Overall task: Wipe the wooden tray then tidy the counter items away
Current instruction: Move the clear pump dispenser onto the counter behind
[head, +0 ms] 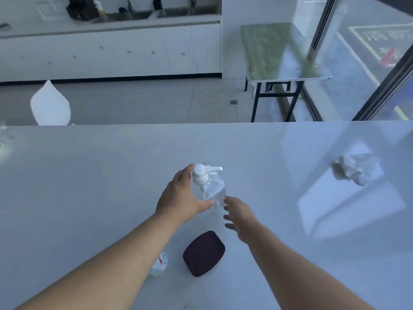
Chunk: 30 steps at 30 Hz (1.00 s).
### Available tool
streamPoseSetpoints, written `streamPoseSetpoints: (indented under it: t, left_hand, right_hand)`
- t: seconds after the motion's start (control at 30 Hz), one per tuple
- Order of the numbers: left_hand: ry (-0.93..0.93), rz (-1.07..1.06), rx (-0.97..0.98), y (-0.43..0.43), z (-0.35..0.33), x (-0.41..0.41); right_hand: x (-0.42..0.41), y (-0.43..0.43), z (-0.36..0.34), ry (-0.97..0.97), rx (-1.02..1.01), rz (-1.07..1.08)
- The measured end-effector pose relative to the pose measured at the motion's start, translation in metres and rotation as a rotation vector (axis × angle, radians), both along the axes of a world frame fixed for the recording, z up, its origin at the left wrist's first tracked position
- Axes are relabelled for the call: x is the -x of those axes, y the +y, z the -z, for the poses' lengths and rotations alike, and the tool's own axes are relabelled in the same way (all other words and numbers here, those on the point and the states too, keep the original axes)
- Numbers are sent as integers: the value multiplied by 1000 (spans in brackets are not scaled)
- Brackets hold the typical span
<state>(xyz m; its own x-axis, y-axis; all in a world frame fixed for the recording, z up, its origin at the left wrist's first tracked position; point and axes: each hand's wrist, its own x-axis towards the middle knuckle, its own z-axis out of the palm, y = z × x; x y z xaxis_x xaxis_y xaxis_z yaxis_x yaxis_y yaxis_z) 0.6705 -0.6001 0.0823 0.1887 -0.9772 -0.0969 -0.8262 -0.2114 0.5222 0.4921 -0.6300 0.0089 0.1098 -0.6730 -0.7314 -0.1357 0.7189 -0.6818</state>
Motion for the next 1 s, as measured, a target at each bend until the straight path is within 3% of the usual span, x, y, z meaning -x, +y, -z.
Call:
streamPoseSetpoints:
  t: [0.23, 0.5, 0.67, 0.83, 1.0]
  left_hand:
    - [23, 4, -34, 0, 9, -3]
    - [19, 43, -54, 3, 1, -6]
    - [-9, 83, 117, 27, -26, -5]
    - [20, 279, 357, 62, -59, 23]
    - [-27, 701, 233, 113, -64, 104]
  right_hand:
    - [-2, -1, 6, 16, -23, -28]
    - [15, 30, -21, 165, 145, -68]
    - [59, 84, -59, 517, 348, -50]
    - [102, 166, -86, 913, 480, -66]
    - [155, 262, -93, 1189, 477, -63]
